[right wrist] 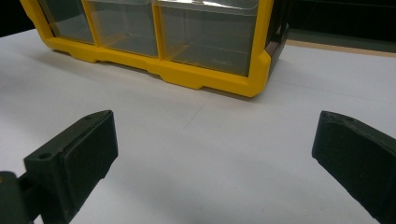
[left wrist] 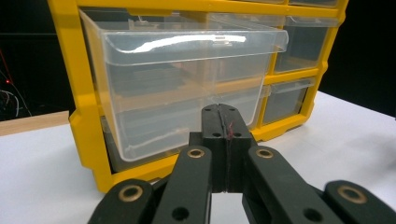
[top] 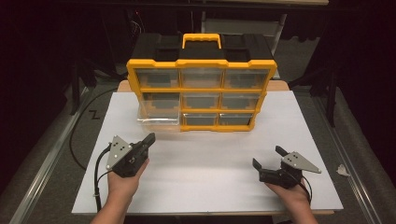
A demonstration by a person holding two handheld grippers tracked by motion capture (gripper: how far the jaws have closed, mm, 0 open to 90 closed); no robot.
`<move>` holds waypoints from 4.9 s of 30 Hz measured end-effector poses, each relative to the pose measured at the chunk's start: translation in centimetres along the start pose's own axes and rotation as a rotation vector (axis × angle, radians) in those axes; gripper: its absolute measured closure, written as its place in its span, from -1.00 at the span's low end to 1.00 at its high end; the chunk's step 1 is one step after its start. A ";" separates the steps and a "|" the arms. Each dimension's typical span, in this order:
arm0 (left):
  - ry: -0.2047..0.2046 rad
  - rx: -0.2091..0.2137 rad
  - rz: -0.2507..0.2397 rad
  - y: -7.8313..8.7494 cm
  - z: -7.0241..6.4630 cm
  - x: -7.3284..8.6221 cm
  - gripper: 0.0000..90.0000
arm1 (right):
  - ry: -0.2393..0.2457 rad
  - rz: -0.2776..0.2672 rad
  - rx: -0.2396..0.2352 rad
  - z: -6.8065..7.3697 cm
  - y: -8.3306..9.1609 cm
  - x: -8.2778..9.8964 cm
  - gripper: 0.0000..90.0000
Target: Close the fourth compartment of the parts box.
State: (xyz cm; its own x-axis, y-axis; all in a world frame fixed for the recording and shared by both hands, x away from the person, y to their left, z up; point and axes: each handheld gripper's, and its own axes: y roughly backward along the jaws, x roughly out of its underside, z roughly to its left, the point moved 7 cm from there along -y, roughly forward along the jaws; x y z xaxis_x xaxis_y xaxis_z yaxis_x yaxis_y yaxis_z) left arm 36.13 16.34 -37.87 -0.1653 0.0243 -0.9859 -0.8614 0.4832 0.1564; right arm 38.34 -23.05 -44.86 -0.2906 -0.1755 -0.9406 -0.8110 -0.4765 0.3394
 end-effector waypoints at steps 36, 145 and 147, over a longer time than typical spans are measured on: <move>-0.032 -0.050 -0.018 -2.9 0.0 -2.7 1.00 | 0.002 -0.015 0.005 -0.1 0.1 -0.3 -0.95; 0.043 -0.056 0.129 -4.4 3.7 3.4 0.90 | 0.011 -0.012 -0.010 0.6 -0.4 -0.4 -0.93; 0.057 -0.044 0.145 -3.9 3.8 5.1 0.78 | 0.017 -0.007 -0.013 0.8 -0.5 -0.3 -0.93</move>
State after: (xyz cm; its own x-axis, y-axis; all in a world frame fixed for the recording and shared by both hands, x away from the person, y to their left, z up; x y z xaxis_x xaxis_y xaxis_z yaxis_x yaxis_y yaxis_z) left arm 40.49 17.89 -43.74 -0.3150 0.0408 -0.9482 -0.8466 0.4396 0.3002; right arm 38.38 -22.08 -44.74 -0.2763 -0.1864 -0.9428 -0.8064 -0.4887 0.3330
